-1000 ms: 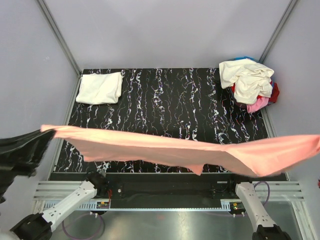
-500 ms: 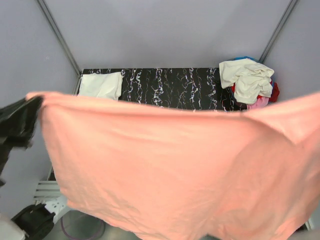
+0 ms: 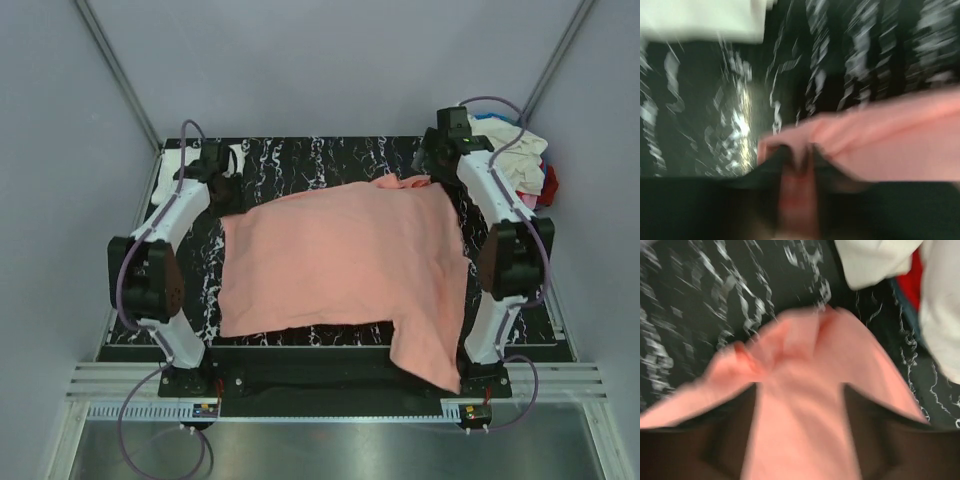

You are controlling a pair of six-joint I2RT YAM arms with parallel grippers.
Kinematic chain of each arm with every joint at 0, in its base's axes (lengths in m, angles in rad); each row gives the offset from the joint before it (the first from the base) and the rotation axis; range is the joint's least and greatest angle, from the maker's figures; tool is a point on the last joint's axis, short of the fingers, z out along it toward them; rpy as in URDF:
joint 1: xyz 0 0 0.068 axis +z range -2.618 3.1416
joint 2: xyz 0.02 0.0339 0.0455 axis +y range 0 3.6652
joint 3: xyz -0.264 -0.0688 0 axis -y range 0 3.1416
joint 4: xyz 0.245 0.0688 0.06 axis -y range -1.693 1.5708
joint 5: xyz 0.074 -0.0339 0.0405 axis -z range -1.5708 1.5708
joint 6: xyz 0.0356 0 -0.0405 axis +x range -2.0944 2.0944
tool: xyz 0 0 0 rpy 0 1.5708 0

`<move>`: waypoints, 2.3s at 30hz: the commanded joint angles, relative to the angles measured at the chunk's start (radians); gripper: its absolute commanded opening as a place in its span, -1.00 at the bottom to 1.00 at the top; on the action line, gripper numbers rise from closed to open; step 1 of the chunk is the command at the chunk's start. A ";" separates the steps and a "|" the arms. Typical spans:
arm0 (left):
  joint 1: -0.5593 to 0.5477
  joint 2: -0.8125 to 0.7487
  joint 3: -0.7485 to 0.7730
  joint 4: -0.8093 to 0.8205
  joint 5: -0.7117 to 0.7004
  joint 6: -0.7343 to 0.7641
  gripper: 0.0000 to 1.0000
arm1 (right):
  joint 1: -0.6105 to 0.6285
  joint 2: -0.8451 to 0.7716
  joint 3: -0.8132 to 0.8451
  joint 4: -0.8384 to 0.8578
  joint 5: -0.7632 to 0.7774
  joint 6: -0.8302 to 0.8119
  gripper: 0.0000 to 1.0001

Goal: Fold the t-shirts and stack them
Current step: Flatten the tshirt out

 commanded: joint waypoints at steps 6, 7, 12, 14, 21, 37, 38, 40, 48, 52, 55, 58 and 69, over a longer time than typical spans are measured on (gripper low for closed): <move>0.045 -0.083 -0.132 0.042 0.102 -0.067 0.89 | 0.003 0.026 0.112 -0.047 -0.084 -0.018 0.99; 0.045 -0.096 -0.129 0.034 0.099 -0.067 0.96 | 0.003 0.010 0.097 -0.033 -0.085 -0.016 1.00; 0.042 -0.214 -0.161 0.023 0.124 -0.088 0.97 | 0.003 -0.099 -0.070 0.017 -0.114 0.012 0.99; 0.022 -0.285 -0.240 0.035 0.145 -0.113 0.96 | 0.003 -0.125 -0.174 0.049 -0.122 0.028 1.00; -0.102 -0.449 -0.585 0.195 0.180 -0.220 0.96 | -0.006 -0.093 -0.385 0.171 -0.238 0.048 1.00; -0.164 -0.296 -0.785 0.430 0.234 -0.326 0.89 | -0.011 0.001 -0.647 0.233 -0.512 0.139 0.80; -0.162 -0.272 -0.774 0.430 0.227 -0.315 0.89 | -0.009 -0.025 -0.717 0.243 -0.529 0.151 0.79; -0.162 -0.195 -0.727 0.405 0.185 -0.300 0.89 | -0.009 -0.122 -0.782 0.254 -0.555 0.180 0.74; -0.136 -0.061 -0.587 0.293 0.121 -0.249 0.85 | 0.005 -0.447 -1.110 0.278 -0.644 0.309 0.75; -0.135 -0.122 -0.595 0.276 0.108 -0.248 0.84 | 0.005 -0.521 -1.114 0.209 -0.601 0.285 0.79; -0.122 -0.144 -0.569 0.232 0.076 -0.229 0.83 | 0.014 -0.556 -1.097 0.180 -0.648 0.300 0.80; -0.137 -0.210 -0.553 0.178 0.033 -0.231 0.75 | 0.038 -0.648 -1.077 0.116 -0.630 0.305 0.82; -0.320 -0.411 -0.570 0.230 0.056 -0.301 0.75 | 0.040 -0.518 -0.669 0.066 -0.411 0.150 0.76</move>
